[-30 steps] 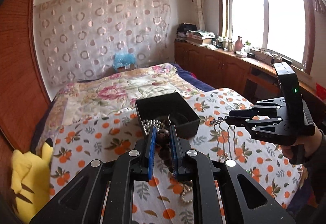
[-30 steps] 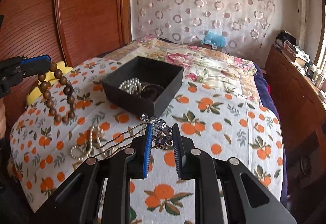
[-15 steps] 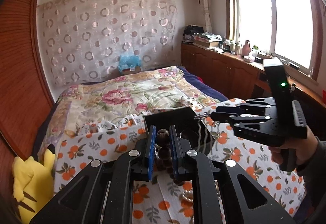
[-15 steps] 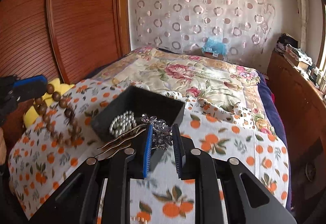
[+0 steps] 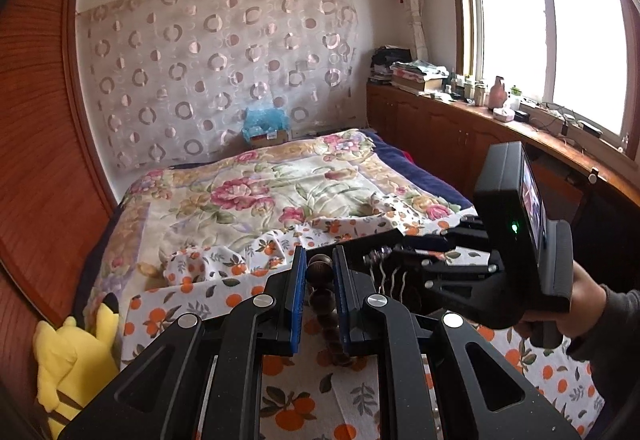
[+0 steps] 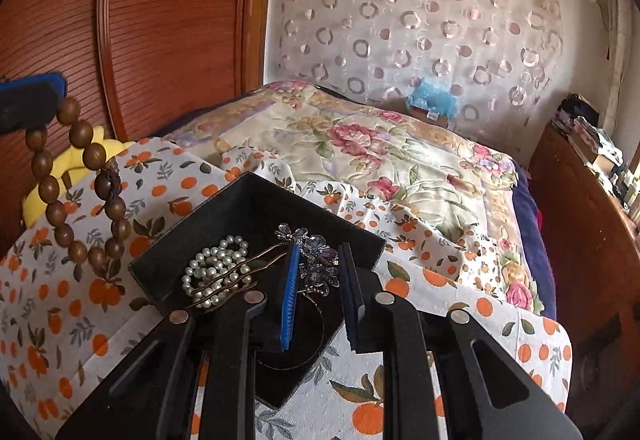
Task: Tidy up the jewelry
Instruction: 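Lower the bracelet and brooch into the black box and open both grippers, then move the left gripper over the pearl necklace while the right gripper reaches the green-pendant chain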
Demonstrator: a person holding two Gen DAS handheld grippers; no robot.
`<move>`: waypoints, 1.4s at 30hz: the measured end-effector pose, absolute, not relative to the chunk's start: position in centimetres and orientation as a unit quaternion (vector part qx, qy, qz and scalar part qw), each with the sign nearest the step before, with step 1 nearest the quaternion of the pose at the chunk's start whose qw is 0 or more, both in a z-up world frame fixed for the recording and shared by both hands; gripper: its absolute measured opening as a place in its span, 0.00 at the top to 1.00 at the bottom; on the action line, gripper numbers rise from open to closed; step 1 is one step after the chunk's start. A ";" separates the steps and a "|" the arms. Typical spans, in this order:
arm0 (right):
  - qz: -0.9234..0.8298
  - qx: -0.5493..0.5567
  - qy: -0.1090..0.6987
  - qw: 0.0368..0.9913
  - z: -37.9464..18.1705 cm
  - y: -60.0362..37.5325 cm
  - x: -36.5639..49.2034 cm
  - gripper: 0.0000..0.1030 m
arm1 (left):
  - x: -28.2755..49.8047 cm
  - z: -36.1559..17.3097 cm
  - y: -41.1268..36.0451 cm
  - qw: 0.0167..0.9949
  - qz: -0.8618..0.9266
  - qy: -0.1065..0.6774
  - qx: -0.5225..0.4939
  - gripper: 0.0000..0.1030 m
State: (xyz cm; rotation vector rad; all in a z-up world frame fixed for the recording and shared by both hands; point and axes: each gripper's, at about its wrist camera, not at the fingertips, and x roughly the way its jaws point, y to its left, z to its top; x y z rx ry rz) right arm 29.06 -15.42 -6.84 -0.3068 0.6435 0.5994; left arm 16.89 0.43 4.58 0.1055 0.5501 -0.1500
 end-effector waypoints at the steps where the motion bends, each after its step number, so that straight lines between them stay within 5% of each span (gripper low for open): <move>1: 0.291 -0.143 0.313 0.893 -6.9 -15.6 29.1 0.78 | 17.0 4.7 0.4 0.958 -0.074 0.271 0.052 0.88; 27: 0.297 -0.078 0.302 0.903 -6.8 -23.0 23.1 0.78 | 21.4 2.0 -3.5 0.946 -0.085 0.306 0.069 0.88; 42: 0.312 -0.081 0.327 0.888 -8.9 -24.3 19.2 0.78 | 14.5 -2.1 -2.8 0.936 -0.109 0.328 0.064 0.86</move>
